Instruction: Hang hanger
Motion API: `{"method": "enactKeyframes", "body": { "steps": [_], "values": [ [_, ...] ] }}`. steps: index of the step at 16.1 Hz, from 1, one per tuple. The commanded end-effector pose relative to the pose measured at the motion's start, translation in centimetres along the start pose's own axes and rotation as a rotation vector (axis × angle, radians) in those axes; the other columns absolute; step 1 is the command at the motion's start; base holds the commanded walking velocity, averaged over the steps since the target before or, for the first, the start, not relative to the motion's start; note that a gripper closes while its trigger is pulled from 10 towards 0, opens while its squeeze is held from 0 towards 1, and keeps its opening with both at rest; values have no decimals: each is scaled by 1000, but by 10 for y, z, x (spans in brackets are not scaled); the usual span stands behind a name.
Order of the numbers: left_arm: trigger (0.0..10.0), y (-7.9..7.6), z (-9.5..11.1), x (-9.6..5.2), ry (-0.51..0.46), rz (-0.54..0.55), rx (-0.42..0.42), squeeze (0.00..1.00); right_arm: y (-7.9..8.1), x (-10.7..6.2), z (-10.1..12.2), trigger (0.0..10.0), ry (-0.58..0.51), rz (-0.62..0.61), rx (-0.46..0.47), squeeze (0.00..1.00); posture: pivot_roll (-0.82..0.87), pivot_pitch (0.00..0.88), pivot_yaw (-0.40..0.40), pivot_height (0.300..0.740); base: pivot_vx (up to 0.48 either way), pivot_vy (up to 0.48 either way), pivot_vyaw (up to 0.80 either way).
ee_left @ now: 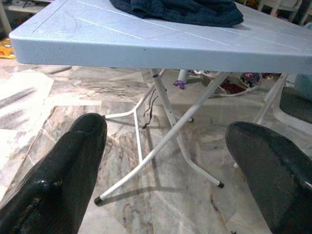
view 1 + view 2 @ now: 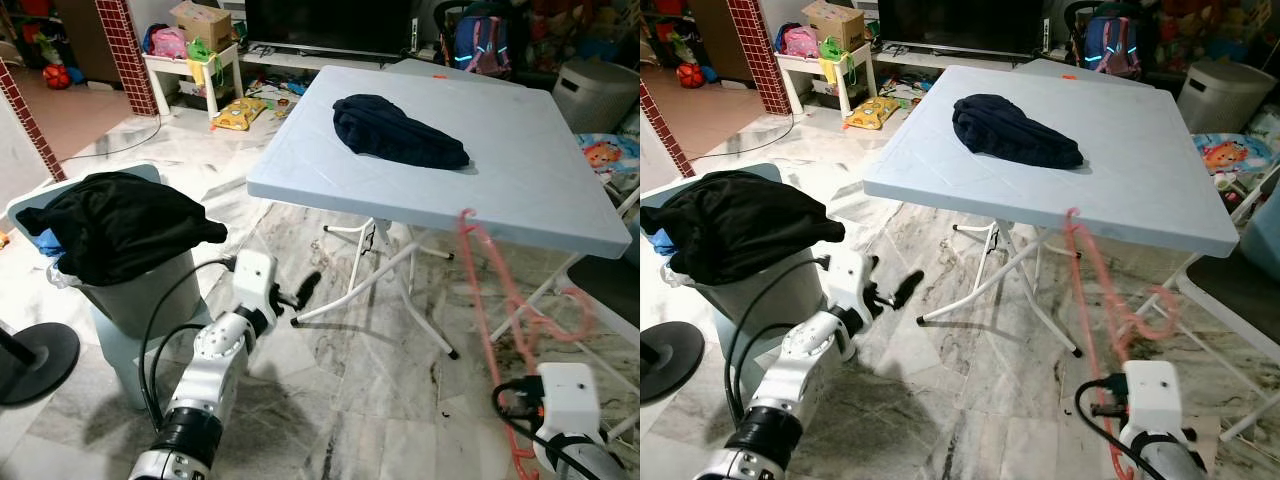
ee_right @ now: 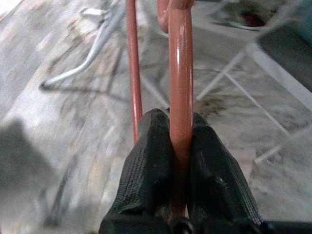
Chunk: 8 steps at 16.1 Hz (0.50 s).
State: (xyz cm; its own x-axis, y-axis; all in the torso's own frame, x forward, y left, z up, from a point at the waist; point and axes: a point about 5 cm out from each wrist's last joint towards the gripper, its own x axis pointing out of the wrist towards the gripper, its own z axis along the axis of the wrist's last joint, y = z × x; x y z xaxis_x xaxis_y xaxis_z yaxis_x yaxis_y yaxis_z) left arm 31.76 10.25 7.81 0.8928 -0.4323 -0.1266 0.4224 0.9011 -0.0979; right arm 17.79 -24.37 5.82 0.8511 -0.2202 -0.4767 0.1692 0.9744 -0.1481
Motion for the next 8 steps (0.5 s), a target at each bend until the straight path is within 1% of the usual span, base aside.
{"method": "enactKeyframes", "body": {
  "steps": [1,4,5,6,8],
  "values": [
    [10000,-5,-3,2,13,-11,-1,1000,-3,-4,7,0,-40,-75,43,0,-47,0,-18,740,0,0,0],
    [10000,-10,-8,-1,22,-17,4,1000,10,-8,9,0,-64,-128,109,0,-47,0,-18,740,0,0,0],
    [10000,-15,-14,-6,40,-52,-8,0,16,-10,9,0,-71,-150,95,0,-44,0,-18,740,0,0,0],
    [10000,-17,-17,-9,51,-69,-6,0,18,-10,8,0,-67,-164,104,0,-43,0,-16,740,0,0,0],
    [10000,-24,-24,-15,76,-131,-25,0,15,-13,2,0,-41,-211,152,0,-43,0,-12,740,0,0,0]
  ]
}}
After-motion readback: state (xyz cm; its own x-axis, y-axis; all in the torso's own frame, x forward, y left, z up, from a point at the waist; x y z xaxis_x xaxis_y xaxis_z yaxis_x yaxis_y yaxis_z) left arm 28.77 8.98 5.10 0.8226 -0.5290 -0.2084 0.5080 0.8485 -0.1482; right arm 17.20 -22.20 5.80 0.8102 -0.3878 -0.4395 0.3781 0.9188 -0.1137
